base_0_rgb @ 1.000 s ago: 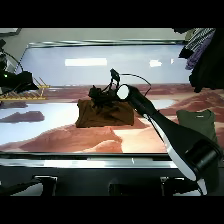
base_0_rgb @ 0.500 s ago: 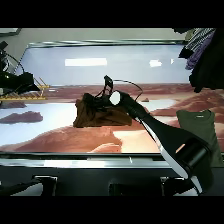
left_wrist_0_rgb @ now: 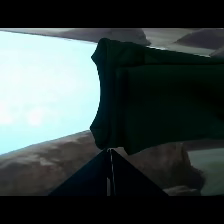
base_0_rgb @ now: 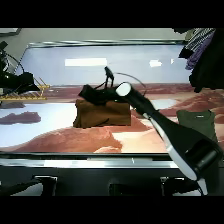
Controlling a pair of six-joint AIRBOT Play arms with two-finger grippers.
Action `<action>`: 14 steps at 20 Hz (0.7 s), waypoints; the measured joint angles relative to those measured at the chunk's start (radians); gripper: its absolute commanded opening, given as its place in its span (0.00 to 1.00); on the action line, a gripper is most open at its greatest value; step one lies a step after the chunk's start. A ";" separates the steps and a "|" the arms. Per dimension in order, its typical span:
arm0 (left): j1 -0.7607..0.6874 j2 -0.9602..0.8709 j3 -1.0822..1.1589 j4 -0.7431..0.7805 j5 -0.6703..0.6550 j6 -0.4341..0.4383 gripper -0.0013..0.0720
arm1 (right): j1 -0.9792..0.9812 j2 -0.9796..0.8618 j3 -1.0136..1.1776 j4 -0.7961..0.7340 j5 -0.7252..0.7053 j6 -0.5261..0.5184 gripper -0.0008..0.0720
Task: Fold the clothes and pants, and hang the long-sleeved shirts on hangers.
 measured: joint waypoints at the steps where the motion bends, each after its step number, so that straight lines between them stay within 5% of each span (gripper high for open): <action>1: 0.000 0.000 0.000 0.000 0.000 0.000 0.04 | -0.052 0.022 0.001 -0.018 0.044 -0.011 0.64; 7: 0.000 0.000 0.000 0.000 0.000 0.000 0.04 | -0.433 0.086 -0.030 -0.207 0.349 -0.076 0.68; 14: 0.000 0.000 0.000 0.000 -0.001 0.005 0.04 | -0.562 -0.031 -0.152 -0.208 0.418 -0.215 0.67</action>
